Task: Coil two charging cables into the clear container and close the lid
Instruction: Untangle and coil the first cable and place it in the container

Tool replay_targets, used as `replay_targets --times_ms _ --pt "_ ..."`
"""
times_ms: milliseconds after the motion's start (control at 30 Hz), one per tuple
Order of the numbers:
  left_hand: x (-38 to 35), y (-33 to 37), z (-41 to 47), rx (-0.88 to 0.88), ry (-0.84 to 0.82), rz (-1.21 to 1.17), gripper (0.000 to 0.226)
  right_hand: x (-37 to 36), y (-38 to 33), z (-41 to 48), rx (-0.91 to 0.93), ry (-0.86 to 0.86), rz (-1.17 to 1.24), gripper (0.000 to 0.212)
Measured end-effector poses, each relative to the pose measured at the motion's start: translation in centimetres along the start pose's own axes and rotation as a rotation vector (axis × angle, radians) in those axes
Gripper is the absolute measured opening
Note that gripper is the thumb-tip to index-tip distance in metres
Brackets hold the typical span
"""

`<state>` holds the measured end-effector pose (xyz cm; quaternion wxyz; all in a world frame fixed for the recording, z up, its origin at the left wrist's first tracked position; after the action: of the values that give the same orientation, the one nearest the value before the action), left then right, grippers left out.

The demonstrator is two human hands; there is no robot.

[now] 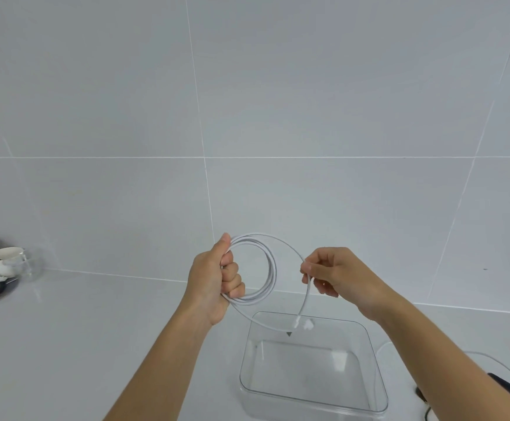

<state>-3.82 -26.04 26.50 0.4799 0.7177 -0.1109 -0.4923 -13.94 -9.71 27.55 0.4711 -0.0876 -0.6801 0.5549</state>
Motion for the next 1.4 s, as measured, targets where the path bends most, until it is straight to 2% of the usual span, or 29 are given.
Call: replay_targets --times_ms 167,233,300,400,500,567,700,967,1067,1167,1233,1400 --pt "0.0 0.3 0.3 -0.109 0.01 0.153 0.049 2.4 -2.0 -0.8 0.19 0.373 -0.258 0.016" --pt "-0.1 0.5 0.4 -0.158 0.004 0.213 0.05 2.7 -2.8 -1.2 0.246 0.443 -0.33 0.016" --pt "-0.1 0.6 0.4 -0.184 0.002 0.245 0.05 2.7 -2.6 -0.8 0.203 0.359 -0.27 0.017" --pt "0.3 0.6 0.6 -0.157 0.011 0.211 0.049 0.7 -1.3 -0.6 0.076 -0.013 0.049 0.019" --pt "0.7 0.2 0.9 -0.092 0.024 0.127 0.049 -1.8 -1.0 -1.0 0.08 -0.276 0.086 0.02" --pt "0.6 -0.5 1.0 -0.044 0.02 0.068 0.049 -3.2 -1.2 -1.0 0.096 -0.341 0.089 0.018" --pt "0.3 -1.6 0.8 0.024 0.003 0.033 0.049 -4.4 -2.3 -0.5 0.12 -0.274 0.174 0.012" --pt "-0.3 -2.1 0.3 0.092 -0.04 -0.037 0.051 -3.5 -1.2 0.2 0.039 0.183 0.013 0.026" --pt "-0.5 -2.2 0.0 0.122 -0.061 -0.093 0.052 -4.0 -0.2 0.5 -0.031 0.069 0.113 0.032" --pt "-0.7 -2.5 -0.2 0.144 -0.072 -0.115 0.053 -4.9 -0.2 0.3 -0.008 -0.112 0.291 0.013" --pt "-0.9 -2.8 -0.4 0.154 -0.074 -0.119 0.053 -4.7 0.0 0.4 -0.018 -0.08 0.318 0.012" --pt "-1.6 -3.2 -0.7 0.151 -0.088 -0.053 0.053 -4.4 1.0 1.0 -0.111 0.074 0.212 0.03"
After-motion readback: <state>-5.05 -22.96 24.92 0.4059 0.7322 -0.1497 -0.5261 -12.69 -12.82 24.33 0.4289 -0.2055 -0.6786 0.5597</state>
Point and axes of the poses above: each hand's wrist, its own z-axis towards the middle knuckle, its own x-axis out of the back of the hand, y = z × x, the point moved 7 cm from there along z, towards the middle knuckle, and after that the axes turned 14 degrees about -z, right-handed, at the moved point
